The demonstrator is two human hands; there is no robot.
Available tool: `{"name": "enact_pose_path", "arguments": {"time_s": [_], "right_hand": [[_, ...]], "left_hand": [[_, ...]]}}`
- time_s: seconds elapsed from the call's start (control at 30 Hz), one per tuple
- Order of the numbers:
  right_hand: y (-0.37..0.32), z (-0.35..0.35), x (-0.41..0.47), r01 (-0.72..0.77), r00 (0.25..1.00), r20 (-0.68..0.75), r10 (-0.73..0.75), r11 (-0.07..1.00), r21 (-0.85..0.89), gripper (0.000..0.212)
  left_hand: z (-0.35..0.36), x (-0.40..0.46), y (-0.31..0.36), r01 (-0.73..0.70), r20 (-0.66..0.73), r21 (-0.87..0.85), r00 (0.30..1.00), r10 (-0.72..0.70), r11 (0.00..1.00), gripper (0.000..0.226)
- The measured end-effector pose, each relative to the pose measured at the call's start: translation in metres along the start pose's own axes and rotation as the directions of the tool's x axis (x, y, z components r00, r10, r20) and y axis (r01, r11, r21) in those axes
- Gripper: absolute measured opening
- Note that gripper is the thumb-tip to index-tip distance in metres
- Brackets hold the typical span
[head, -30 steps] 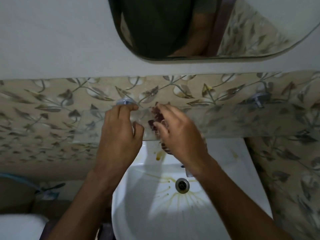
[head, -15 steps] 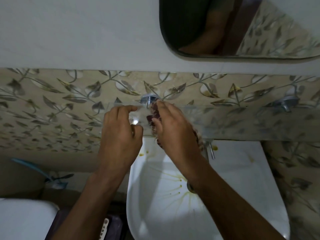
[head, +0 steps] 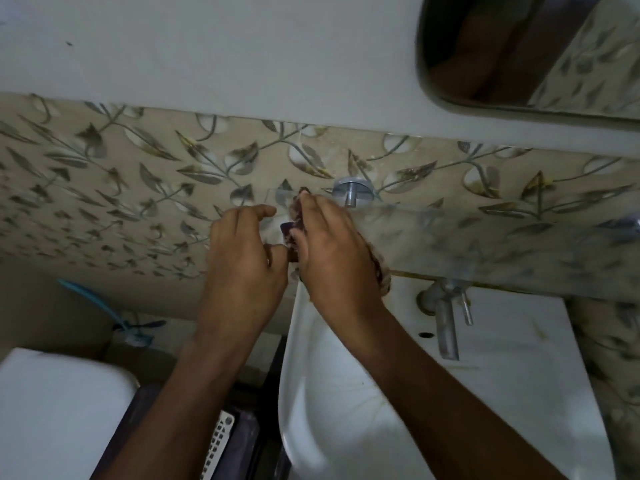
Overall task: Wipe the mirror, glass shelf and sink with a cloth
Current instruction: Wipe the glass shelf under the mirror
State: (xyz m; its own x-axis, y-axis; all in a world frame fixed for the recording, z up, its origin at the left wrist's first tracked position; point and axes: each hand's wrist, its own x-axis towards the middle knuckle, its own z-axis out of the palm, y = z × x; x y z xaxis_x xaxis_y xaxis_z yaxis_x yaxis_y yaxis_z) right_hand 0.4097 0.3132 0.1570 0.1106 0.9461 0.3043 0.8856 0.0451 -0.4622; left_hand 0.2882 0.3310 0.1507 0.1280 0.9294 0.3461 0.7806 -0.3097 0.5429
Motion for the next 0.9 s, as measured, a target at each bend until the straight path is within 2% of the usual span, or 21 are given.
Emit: {"name": "enact_pose_path", "arguments": {"time_s": [0.13, 0.3, 0.37, 0.47, 0.53, 0.63, 0.77, 0.9], "right_hand": [[0.006, -0.003, 0.001, -0.027, 0.998, -0.047, 0.032, 0.994, 0.107, 0.046], [0.003, 0.006, 0.029, -0.077, 0.997, 0.010, 0.077, 0.996, -0.055, 0.046], [-0.012, 0.013, 0.042, -0.032, 0.998, 0.054, 0.035, 0.998, -0.055, 0.048], [-0.030, 0.019, 0.041, 0.131, 0.978, 0.161, -0.134, 0.991, 0.031, 0.050], [-0.027, 0.018, 0.031, 0.175, 0.959, 0.210, -0.190, 0.981, 0.088, 0.051], [-0.006, 0.004, 0.018, 0.108, 0.979, 0.159, -0.130, 0.984, 0.140, 0.049], [0.000, -0.002, 0.032, 0.020, 0.994, 0.104, -0.025, 0.999, 0.049, 0.048], [-0.025, 0.010, 0.024, 0.143, 0.977, 0.152, -0.149, 0.989, 0.044, 0.052]], "left_hand": [[-0.003, 0.002, -0.010, 0.060, -0.020, -0.003, 0.998, -0.060, 0.998, 0.042], [-0.009, 0.000, -0.021, 0.102, -0.041, -0.039, 0.994, -0.104, 0.994, 0.041], [-0.011, -0.004, -0.024, 0.099, -0.048, -0.043, 0.994, -0.101, 0.994, 0.041], [-0.015, -0.007, -0.028, 0.103, -0.053, -0.052, 0.993, -0.105, 0.993, 0.041], [-0.017, -0.008, -0.033, 0.115, -0.046, -0.050, 0.992, -0.118, 0.992, 0.043], [-0.018, -0.011, -0.041, 0.135, -0.023, -0.050, 0.990, -0.136, 0.990, 0.047], [-0.016, -0.016, -0.047, 0.148, -0.022, -0.076, 0.988, -0.150, 0.986, 0.050], [-0.011, -0.015, -0.048, 0.153, -0.012, -0.100, 0.988, -0.155, 0.983, 0.051]]}}
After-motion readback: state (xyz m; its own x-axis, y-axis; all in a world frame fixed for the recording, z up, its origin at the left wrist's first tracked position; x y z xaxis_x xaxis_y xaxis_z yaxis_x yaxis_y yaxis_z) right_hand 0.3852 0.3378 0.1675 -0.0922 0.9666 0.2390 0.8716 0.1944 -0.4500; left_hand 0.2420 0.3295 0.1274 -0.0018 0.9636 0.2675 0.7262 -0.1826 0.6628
